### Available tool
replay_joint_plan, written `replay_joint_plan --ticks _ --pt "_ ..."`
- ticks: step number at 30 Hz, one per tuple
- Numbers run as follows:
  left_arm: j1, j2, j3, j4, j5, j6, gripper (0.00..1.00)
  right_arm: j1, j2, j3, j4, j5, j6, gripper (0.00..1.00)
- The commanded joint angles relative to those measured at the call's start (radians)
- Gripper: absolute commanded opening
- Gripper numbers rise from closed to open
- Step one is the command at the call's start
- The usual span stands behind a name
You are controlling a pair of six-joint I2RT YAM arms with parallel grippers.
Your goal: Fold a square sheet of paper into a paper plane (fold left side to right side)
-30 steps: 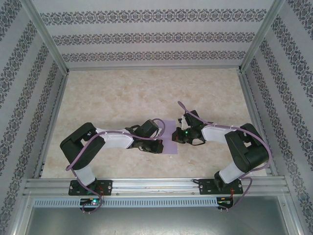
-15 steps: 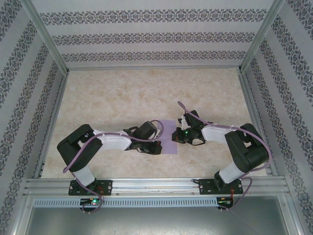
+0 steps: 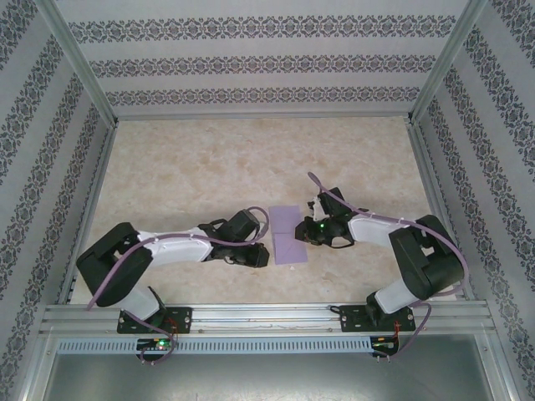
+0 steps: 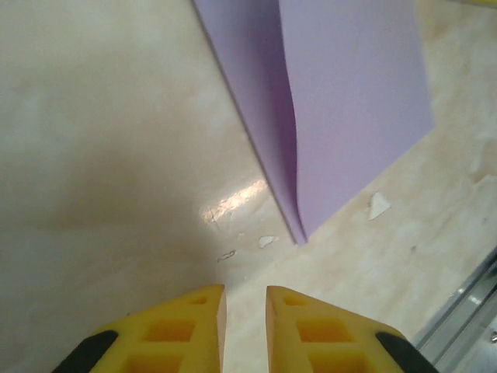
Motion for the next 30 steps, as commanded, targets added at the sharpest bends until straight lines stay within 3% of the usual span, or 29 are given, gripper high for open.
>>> replay_joint_plan --ticks 1,5,8,12,18,30 --pt "0.047 -0.070 -0.022 0.032 -0.045 -0.015 0.28 -0.009 -0.103 0.011 -0.008 0.016 -0.004 0.31" --pt "0.085 -0.061 -0.028 0.165 0.016 -0.033 0.34 -0.037 -0.213 0.003 -0.043 0.057 -0.043 0.53" --pt "0.085 0.008 0.020 0.196 0.065 -0.019 0.37 -0.080 -0.271 -0.032 -0.069 0.054 -0.066 0.62" --pt "0.084 0.104 0.076 0.244 0.130 -0.017 0.41 -0.123 -0.330 -0.092 -0.072 0.023 -0.078 0.67" --pt "0.084 0.189 0.124 0.282 0.143 -0.015 0.41 -0.140 -0.389 -0.152 -0.081 0.006 -0.080 0.68" --pt "0.084 0.194 0.085 0.399 0.091 -0.034 0.05 -0.154 -0.395 -0.193 -0.016 -0.151 -0.063 0.67"
